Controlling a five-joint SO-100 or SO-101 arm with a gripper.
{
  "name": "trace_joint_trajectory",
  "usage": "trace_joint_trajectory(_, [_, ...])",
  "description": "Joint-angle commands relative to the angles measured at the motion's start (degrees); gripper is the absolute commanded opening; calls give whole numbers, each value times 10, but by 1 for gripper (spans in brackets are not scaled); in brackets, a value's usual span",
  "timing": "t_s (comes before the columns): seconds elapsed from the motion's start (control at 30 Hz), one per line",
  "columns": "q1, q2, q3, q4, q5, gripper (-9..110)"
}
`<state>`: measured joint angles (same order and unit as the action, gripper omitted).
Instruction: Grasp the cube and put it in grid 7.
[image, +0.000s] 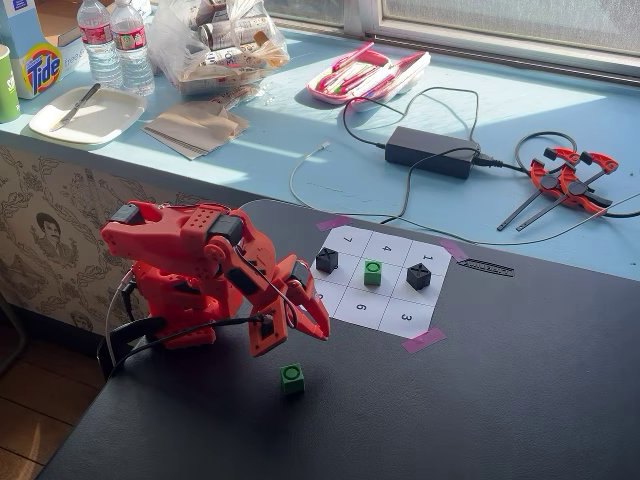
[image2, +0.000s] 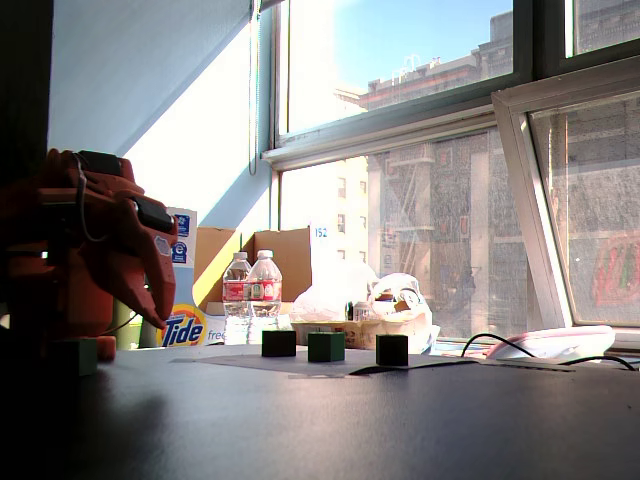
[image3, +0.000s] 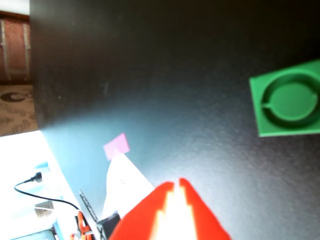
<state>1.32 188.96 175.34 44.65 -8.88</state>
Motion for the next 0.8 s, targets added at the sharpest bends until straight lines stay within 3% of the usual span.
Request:
trace_joint_trajectory(0.0, [-5, 4, 40, 2, -11, 0])
trace_joint_trajectory(0.43, [7, -8, 28, -13, 3, 0])
trace_joint_trajectory(0.77, [33, -65, -124, 81, 69, 0])
